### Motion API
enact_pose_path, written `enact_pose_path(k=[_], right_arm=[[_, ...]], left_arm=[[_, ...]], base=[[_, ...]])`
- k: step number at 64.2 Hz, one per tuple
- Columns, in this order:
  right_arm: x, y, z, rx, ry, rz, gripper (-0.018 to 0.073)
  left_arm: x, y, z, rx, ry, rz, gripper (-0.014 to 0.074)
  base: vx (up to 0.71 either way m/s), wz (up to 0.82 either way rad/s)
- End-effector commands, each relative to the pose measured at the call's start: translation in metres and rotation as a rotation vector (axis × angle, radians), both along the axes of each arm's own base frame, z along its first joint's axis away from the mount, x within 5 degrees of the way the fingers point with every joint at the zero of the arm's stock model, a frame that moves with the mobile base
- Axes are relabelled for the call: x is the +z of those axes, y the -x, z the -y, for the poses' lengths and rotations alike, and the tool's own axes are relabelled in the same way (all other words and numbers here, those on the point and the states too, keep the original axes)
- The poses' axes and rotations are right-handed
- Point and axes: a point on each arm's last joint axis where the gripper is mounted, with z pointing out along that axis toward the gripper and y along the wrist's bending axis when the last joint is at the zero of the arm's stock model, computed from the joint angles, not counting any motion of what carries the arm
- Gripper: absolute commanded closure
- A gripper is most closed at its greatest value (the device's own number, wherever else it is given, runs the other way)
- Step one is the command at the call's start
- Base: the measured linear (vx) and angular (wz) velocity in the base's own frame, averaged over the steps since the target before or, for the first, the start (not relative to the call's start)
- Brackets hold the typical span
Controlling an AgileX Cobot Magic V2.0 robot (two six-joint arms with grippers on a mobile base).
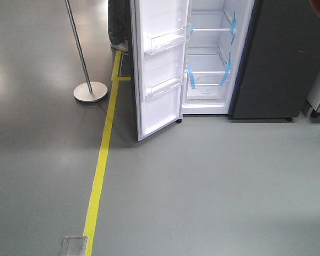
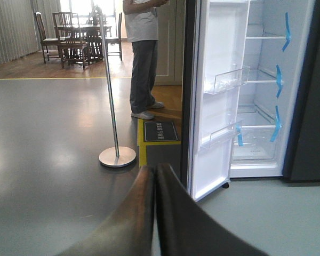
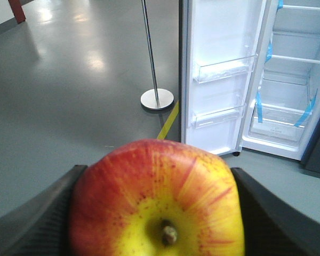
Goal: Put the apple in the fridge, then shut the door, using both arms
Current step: 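Approach the refrigerator door shelves with the apple in the right gripper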
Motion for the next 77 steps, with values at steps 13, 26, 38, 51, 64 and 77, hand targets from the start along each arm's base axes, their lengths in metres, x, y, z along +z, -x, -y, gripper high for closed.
enact_pose_path(k=[13, 26, 38, 51, 64, 77], right_arm=[[0.018, 0.0071, 0.0014, -0.02, -0.033, 0.117, 0.0363], [0.018, 0.0071, 0.0014, -0.02, -0.033, 0.117, 0.0363], [0.018, 0.0071, 0.0014, -0.02, -0.033, 0.117, 0.0363], [0.018, 0.0071, 0.0014, -0.02, -0.033, 0.117, 0.0363], [0.018, 0.0071, 0.0014, -0.02, -0.033, 0.117, 0.0363], [0.0178, 0.0066, 0.0014, -0.02, -0.033, 0.115, 0.0363]], left_arm=[[0.0135, 0.0019, 0.0007, -0.011, 0.011, 0.107, 0.0603], [0.0135, 0.0019, 0.0007, -0.011, 0.011, 0.107, 0.0603], [0.0135, 0.0019, 0.0007, -0.011, 0.011, 0.107, 0.0603], [0.0135, 0.0019, 0.0007, -0.011, 0.011, 0.107, 0.0603], [0.0135, 0.0019, 0.0007, -0.011, 0.011, 0.107, 0.0603], [0.0135, 0.0019, 0.0007, -0.011, 0.011, 0.107, 0.0603]], base=[[0.23, -0.03], [0.23, -0.01], [0.22, 0.0], [0.2, 0.01], [0.18, 0.01], [0.17, 0.0]])
